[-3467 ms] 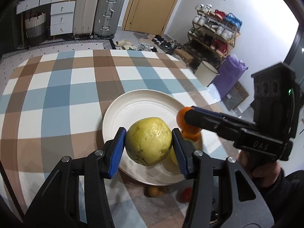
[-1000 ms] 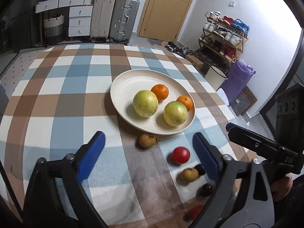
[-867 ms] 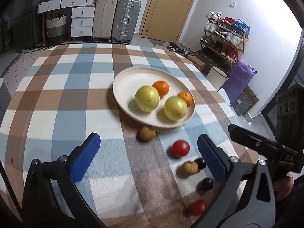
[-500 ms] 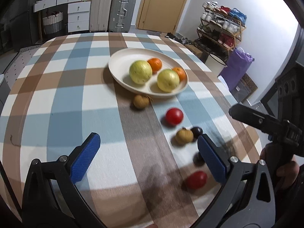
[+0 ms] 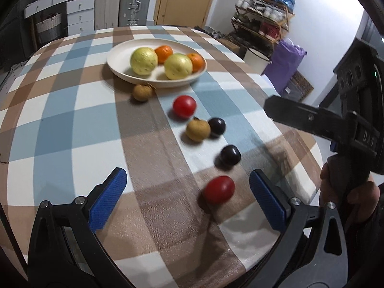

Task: Organize fruits
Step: 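Lower the left tool around a red tomato and close it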

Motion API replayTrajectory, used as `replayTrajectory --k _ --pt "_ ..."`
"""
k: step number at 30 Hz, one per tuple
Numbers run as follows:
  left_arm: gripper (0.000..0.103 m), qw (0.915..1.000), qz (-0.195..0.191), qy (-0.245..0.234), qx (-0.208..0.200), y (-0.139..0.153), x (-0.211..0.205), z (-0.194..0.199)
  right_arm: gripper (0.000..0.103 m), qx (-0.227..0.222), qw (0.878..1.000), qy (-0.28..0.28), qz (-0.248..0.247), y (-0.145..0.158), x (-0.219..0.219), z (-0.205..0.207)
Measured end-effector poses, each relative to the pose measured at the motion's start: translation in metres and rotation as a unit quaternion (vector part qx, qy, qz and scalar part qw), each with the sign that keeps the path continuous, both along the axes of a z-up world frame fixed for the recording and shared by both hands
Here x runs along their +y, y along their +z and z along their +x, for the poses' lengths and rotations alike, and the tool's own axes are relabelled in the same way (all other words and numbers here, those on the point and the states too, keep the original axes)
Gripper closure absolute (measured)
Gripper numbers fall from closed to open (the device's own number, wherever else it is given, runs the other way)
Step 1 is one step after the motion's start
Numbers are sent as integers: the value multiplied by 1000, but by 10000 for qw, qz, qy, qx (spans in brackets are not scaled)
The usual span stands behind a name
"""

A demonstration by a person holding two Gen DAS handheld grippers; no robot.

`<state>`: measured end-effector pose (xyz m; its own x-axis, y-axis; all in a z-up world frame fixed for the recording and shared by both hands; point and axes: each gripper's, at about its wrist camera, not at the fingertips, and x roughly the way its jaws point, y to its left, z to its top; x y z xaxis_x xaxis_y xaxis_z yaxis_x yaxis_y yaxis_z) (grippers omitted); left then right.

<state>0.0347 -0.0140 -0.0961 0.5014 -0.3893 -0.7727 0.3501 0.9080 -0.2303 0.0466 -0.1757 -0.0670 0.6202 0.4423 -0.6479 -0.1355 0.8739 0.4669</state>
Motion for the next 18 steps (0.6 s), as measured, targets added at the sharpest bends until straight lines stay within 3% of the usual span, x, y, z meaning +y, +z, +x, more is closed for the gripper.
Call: replayTrajectory --k 9,12,13,16,18 --pt "12 9996 190 -158 133 -11 -16 -5 6 5 10000 -17 -70 -2 -6 -9" --pt "22 9993 202 -248 198 -15 -20 -5 6 8 10000 -19 -75 -3 -7 -10" --pt "29 9991 205 -304 224 -16 -22 -5 6 4 10000 -20 -72 -3 -8 -11" --pt "67 9984 196 -479 216 -17 -27 -7 6 2 10000 -22 -49 -4 -9 -11" --pt "76 9977 232 -608 195 -17 -32 -8 6 9 10000 -16 -15 -6 -12 -12"
